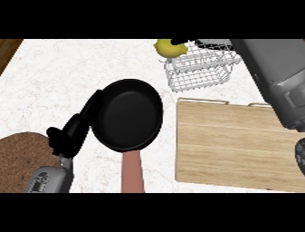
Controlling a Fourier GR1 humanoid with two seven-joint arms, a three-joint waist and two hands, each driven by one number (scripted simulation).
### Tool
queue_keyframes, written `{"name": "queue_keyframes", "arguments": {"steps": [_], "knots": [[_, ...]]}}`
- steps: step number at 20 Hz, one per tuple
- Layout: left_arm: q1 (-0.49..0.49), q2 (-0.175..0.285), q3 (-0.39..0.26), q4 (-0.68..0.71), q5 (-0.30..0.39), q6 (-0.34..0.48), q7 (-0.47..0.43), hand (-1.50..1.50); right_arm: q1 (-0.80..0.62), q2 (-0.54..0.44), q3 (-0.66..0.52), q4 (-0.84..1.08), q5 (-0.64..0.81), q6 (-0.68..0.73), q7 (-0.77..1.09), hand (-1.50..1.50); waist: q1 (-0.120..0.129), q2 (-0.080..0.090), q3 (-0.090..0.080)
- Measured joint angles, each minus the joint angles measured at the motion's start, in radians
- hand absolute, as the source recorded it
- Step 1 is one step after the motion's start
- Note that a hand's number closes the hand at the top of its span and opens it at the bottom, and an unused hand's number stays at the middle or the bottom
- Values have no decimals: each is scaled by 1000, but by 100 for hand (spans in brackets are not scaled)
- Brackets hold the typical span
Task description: Pick the lemon from the tray and place it in the tiered basket
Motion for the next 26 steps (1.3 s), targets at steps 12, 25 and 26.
{"name": "queue_keyframes", "arguments": {"steps": [12, 25, 26], "knots": [[6, 13, 19, 11, 5, -14, -21, 0, 71, -146, -61, -127, -40, -290, -24, -150, -2, 6, 0], [7, 1, 5, -2, -2, -16, -31, 0, 234, -511, -237, -116, -182, -185, -187, -150, 14, 18, 4], [5, -1, 5, -3, -3, -14, -31, 0, 251, -538, -241, -110, -185, -161, -199, -150, 16, 20, 5]]}}
